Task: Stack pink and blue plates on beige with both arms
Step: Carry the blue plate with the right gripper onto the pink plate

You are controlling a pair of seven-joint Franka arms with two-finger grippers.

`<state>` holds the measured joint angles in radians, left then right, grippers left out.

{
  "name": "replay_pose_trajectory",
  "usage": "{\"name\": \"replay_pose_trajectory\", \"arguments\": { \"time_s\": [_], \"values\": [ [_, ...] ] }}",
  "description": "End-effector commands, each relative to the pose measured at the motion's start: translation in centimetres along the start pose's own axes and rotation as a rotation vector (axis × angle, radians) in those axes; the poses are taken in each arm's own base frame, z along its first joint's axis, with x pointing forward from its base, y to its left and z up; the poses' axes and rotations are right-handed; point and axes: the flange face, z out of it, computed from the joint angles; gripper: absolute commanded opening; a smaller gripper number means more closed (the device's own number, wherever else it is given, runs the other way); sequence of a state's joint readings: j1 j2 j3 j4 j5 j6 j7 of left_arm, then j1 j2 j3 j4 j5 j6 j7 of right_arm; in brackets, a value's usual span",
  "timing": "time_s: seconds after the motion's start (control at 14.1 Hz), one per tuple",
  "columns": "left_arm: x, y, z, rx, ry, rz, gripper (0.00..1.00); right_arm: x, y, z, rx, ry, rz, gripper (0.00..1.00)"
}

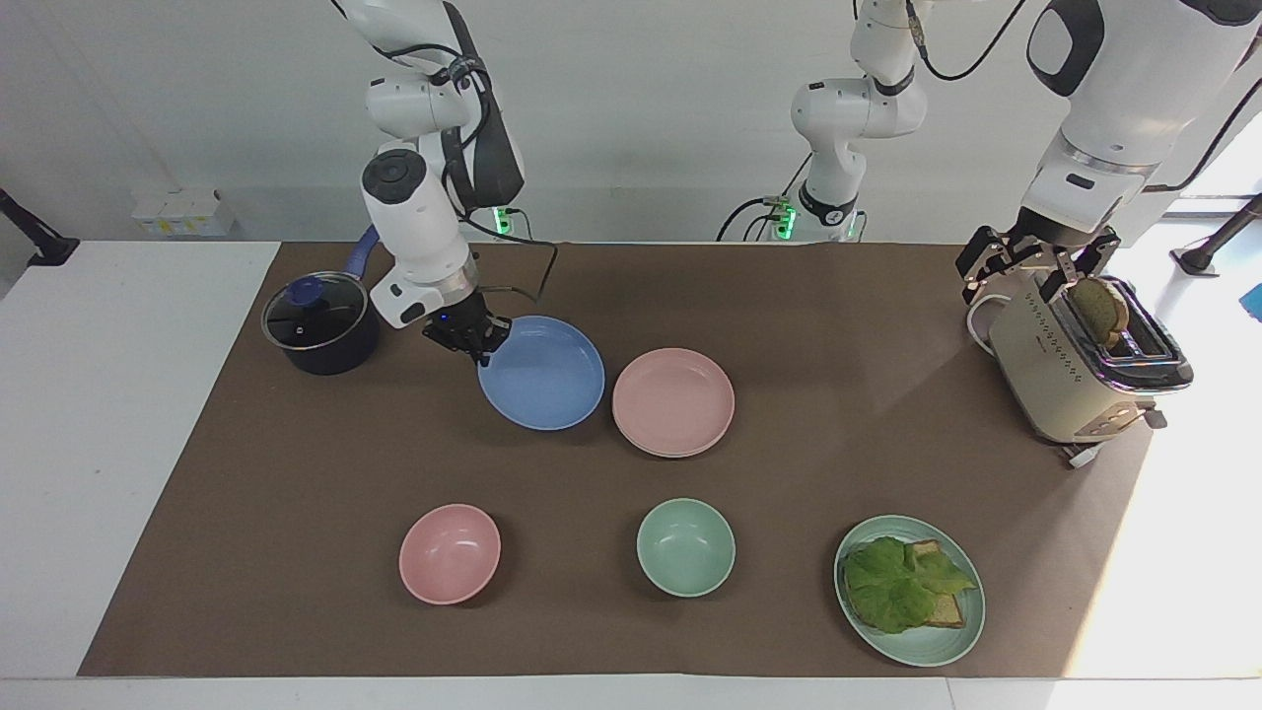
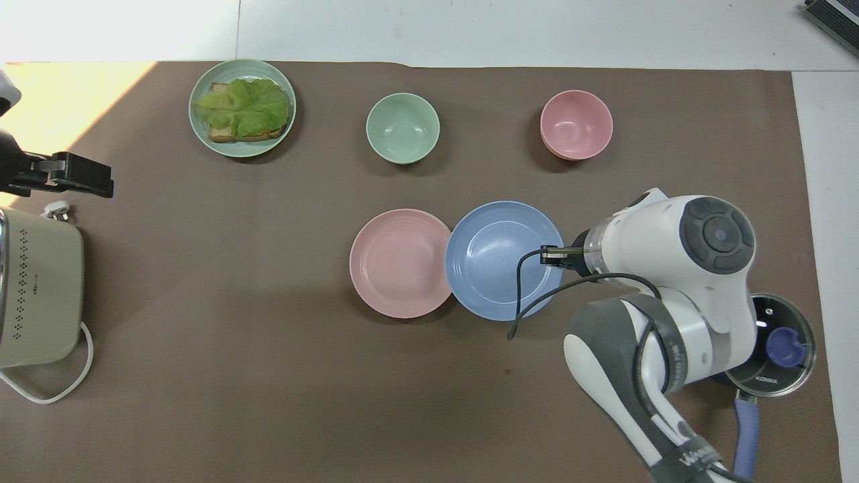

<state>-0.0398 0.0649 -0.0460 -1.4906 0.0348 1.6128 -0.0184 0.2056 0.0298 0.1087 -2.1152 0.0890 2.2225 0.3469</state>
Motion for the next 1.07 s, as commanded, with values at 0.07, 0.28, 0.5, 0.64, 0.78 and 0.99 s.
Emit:
{"name": "replay_pose_trajectory", "arguments": {
  "time_s": [0.07,0.28,0.5,0.64,0.78,0.99],
  "values": [
    [-0.2,-0.3,0.0,0.011,-0.008,0.005,1.00,-0.6,-4.7,1.7,0.046,0.036,0.042,0.00],
    [-0.2,-0.3,0.0,0.011,-0.008,0.005,1.00,-0.8,-5.8,1.5,0.112,0.033,0.089,0.00],
    [-0.2,-0.3,0.0,0.011,-0.008,0.005,1.00,-0.9,-8.1,2.9,0.150,0.024,0.095,0.00],
    [-0.2,-0.3,0.0,0.011,-0.008,0.005,1.00,-1.3,-9.9,4.3,0.160,0.036,0.092,0.00],
    [-0.2,-0.3,0.0,0.011,-0.008,0.005,1.00,-1.6,-10.9,5.5,0.164,0.040,0.093,0.00],
    [-0.2,-0.3,0.0,0.011,-0.008,0.005,1.00,-1.8,-11.4,6.5,0.164,0.039,0.089,0.00]
  ]
}}
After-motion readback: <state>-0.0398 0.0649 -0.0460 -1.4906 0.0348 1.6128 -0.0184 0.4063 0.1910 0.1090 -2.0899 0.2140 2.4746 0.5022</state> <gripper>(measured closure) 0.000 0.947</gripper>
